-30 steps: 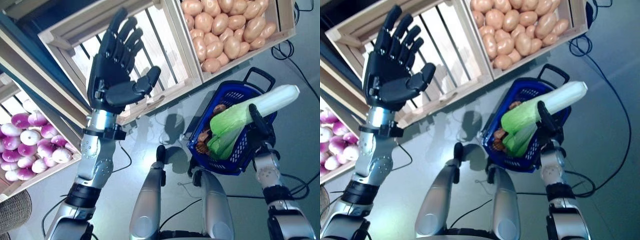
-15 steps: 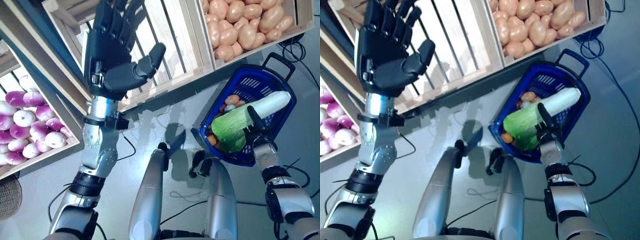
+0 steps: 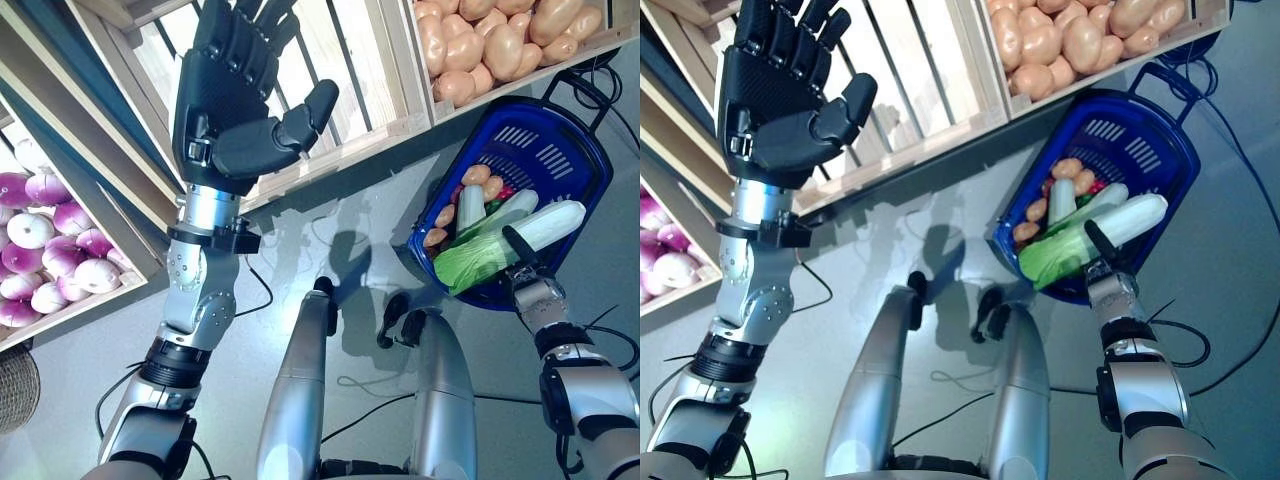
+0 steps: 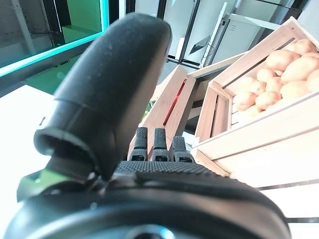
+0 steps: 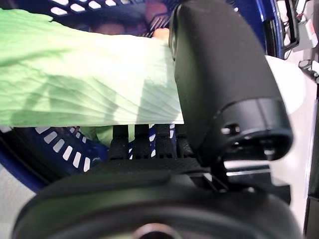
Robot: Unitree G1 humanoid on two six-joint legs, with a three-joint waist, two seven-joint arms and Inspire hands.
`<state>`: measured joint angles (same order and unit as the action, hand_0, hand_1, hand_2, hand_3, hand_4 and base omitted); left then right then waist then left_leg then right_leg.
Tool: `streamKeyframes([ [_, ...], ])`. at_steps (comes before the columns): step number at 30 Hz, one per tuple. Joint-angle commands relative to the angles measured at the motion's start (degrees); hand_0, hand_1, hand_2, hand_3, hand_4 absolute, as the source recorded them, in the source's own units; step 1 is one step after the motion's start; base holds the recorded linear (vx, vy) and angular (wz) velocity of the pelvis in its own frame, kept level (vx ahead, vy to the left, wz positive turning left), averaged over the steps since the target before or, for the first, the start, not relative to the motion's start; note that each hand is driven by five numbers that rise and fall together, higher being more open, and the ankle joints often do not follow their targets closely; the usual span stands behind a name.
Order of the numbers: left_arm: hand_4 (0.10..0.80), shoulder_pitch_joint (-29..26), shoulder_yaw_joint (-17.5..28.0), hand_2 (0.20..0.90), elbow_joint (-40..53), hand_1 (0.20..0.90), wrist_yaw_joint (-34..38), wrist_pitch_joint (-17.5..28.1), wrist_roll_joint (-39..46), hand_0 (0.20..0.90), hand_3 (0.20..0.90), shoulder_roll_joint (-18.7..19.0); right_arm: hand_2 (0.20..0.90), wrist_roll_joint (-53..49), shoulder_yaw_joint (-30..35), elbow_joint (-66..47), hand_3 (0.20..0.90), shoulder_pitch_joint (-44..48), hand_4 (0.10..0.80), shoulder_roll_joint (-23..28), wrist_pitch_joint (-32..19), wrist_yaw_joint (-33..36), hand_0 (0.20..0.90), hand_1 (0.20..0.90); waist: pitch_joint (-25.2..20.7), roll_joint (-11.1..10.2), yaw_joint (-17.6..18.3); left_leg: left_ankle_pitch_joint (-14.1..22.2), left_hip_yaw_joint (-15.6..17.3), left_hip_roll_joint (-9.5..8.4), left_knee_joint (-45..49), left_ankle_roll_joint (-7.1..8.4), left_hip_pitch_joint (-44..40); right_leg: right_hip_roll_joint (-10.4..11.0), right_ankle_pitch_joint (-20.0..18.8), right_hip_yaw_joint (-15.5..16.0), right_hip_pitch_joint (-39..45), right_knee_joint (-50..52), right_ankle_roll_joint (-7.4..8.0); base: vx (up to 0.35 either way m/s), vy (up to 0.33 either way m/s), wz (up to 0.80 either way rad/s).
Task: Put vegetables into the basket
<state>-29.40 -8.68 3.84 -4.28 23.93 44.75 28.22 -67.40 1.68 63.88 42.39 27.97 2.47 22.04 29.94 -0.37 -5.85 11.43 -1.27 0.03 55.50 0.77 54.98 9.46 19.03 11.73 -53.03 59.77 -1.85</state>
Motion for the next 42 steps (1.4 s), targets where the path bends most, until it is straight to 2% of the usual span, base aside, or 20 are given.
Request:
streamKeyframes([
  [1,0.800,-2.2,1.9,0.900,10.5,0.900,-1.2,3.8,-0.4,0.900,0.900,-0.6,0.425,3.7,0.3,0.6,0.425,-0.6,0.483,3.0,-1.7,4.6,0.425,0.425,-0.1,2.1,-0.6,5.2,3.4,-2.17,1.6,-3.15,-1.3,-1.9,-5.2,-0.5,2.2,-1.9,-0.09,0.062,-0.017,0.02],
  [2,0.800,-1.9,2.1,0.900,10.5,0.900,-1.4,3.7,-0.3,0.900,0.900,-0.6,0.900,3.7,0.6,0.8,0.900,-0.8,0.800,3.2,-2.2,4.8,0.900,0.900,-0.1,2.1,-0.7,5.6,3.4,-2.18,1.7,-3.07,-1.7,-2.0,-4.9,-0.5,2.6,-1.8,0.04,0.038,-0.012,0.02],
  [8,0.800,-0.5,2.4,0.900,10.9,0.900,-1.4,3.7,-0.3,0.900,0.900,-0.3,0.900,3.2,1.8,-1.1,0.900,-1.7,0.800,3.3,-4.5,6.9,0.900,0.900,-0.1,2.0,-0.5,5.5,3.7,-1.85,1.2,-3.18,-2.4,-2.1,-5.2,-0.4,3.0,-2.3,0.11,0.039,-0.002,-0.01],
  [9,0.800,-0.3,2.3,0.900,11.1,0.900,-1.3,3.7,-0.4,0.900,0.900,-0.2,0.900,2.9,2.1,-1.3,0.900,-1.7,0.800,3.4,-5.7,7.1,0.900,0.900,-0.1,2.0,-0.5,4.5,4.0,-1.63,1.1,-3.44,-1.7,-1.8,-6.1,0.1,2.4,-2.6,-0.41,0.053,-0.009,-0.04],
  [10,0.800,-0.2,2.2,0.900,11.0,0.900,-1.3,3.7,-0.4,0.900,0.900,-0.3,0.900,2.9,2.1,-1.3,0.900,-1.7,0.800,3.4,-5.9,7.2,0.900,0.900,-0.1,2.0,-0.5,5.5,3.6,-1.84,1.2,-3.14,-2.5,-2.1,-5.2,-0.4,3.2,-2.4,0.12,0.000,0.000,0.00],
  [11,0.800,0.2,2.5,0.900,11.2,0.900,-1.6,3.6,-0.5,0.900,0.900,-0.3,0.900,2.2,2.6,-2.2,0.900,-1.8,0.800,3.6,-6.5,7.5,0.900,0.900,-0.1,2.0,-0.5,4.5,3.9,-1.63,0.8,-3.36,-1.9,-1.9,-6.0,0.1,2.8,-2.9,-0.43,0.095,-0.010,-0.02],
  [12,0.800,0.4,2.5,0.900,11.2,0.900,-1.6,3.6,-0.6,0.900,0.900,-0.3,0.900,2.0,2.8,-2.7,0.900,-2.0,0.800,3.6,-6.6,7.8,0.900,0.900,-0.1,1.9,-0.4,5.2,3.6,-1.72,0.8,-3.13,-2.7,-2.1,-5.4,-0.3,3.4,-2.9,-0.03,0.033,-0.008,-0.02],
  [14,0.800,0.9,2.9,0.900,11.4,0.900,-1.4,3.6,-0.1,0.900,0.900,0.0,0.900,1.5,3.4,-4.3,0.900,-2.3,0.800,3.8,-7.6,8.6,0.900,0.900,-0.1,1.9,-0.4,4.1,4.0,-1.38,-0.2,-3.27,-2.5,-1.9,-6.3,0.3,3.2,-3.7,-0.42,0.017,-0.004,-0.02],
  [21,0.800,2.0,3.2,0.900,10.9,0.900,-2.0,3.8,1.0,0.900,0.900,1.1,0.900,0.7,4.3,-6.9,0.900,-2.5,0.800,4.5,-10.3,9.6,0.900,0.900,-0.1,1.2,-0.2,2.9,4.1,-0.60,-3.1,-2.88,-4.4,-2.5,-7.4,0.3,5.4,-6.7,-0.28,0.036,-0.021,-0.02],
  [24,0.800,2.9,3.4,0.900,11.1,0.900,-3.0,2.3,3.7,0.900,0.900,1.4,0.900,0.2,4.9,-7.7,0.900,-2.9,0.800,4.6,-11.5,8.0,0.900,0.900,-0.1,0.7,-0.3,1.5,4.1,-0.37,-6.6,-2.27,-7.4,-3.0,-8.4,0.3,8.5,-10.0,0.09,0.064,-0.013,-0.02],
  [28,0.800,4.5,2.3,0.900,9.9,0.900,-4.7,-0.7,5.7,0.900,0.900,0.8,0.900,-3.1,4.1,-13.4,0.900,-3.7,0.800,3.8,-14.0,4.6,0.900,0.900,-0.1,-0.7,-0.1,-1.8,3.7,-0.52,-16.1,-0.77,-14.3,-4.4,-10.2,-0.2,16.4,-20.2,0.53,0.015,0.009,-0.10],
  [30,0.800,5.0,1.8,0.900,8.4,0.900,-4.1,-0.7,5.4,0.900,0.900,0.6,0.900,-1.6,3.7,-14.8,0.900,-4.7,0.800,3.0,-14.1,4.1,0.900,0.900,-0.2,-1.2,-0.1,-3.2,3.6,-0.54,-20.6,-0.41,-18.1,-4.8,-10.9,0.1,20.3,-24.7,0.81,0.015,0.033,-0.07],
  [31,0.800,5.6,0.9,0.900,7.0,0.900,-4.7,-1.6,8.0,0.900,0.900,0.2,0.900,-1.3,2.9,-16.1,0.900,-6.0,0.800,2.1,-14.2,2.9,0.900,0.900,-0.2,-1.5,-0.1,-4.9,3.4,-0.56,-24.6,0.19,-21.7,-5.1,-11.7,0.7,24.4,-28.9,1.02,0.055,0.052,-0.05],
  [36,0.800,11.7,-0.8,0.900,2.9,0.900,-8.4,-5.7,7.3,0.900,0.900,-1.9,0.900,0.2,1.5,-19.2,0.900,-14.1,0.800,-1.1,-14.2,-3.3,0.900,0.900,-5.6,-2.1,0.5,-9.0,3.9,-0.14,-37.1,1.12,-32.3,-6.5,-14.5,2.3,36.0,-42.7,1.22,0.049,0.061,-0.05],
  [40,0.800,14.9,-2.7,0.900,-0.5,0.900,-9.5,-8.7,4.2,0.900,0.900,-2.4,0.900,8.2,-0.1,-23.7,0.900,-20.3,0.800,-2.9,-15.9,-3.8,0.900,0.900,-8.4,-1.7,1.0,-10.5,3.7,-0.34,-41.9,0.76,-37.2,-6.4,-15.8,2.4,40.6,-46.3,1.99,0.027,0.093,-0.02],
  [42,0.800,17.7,-3.6,0.900,-2.7,0.900,-11.1,-10.3,2.5,0.900,0.900,-2.2,0.900,18.5,-1.2,-27.9,0.900,-26.0,0.800,-3.6,-15.3,-3.9,0.900,0.900,-11.0,-1.4,1.8,-11.9,3.9,-0.11,-45.8,0.58,-40.6,-6.3,-17.0,2.4,43.6,-49.5,2.65,0.093,0.112,-0.04],
])
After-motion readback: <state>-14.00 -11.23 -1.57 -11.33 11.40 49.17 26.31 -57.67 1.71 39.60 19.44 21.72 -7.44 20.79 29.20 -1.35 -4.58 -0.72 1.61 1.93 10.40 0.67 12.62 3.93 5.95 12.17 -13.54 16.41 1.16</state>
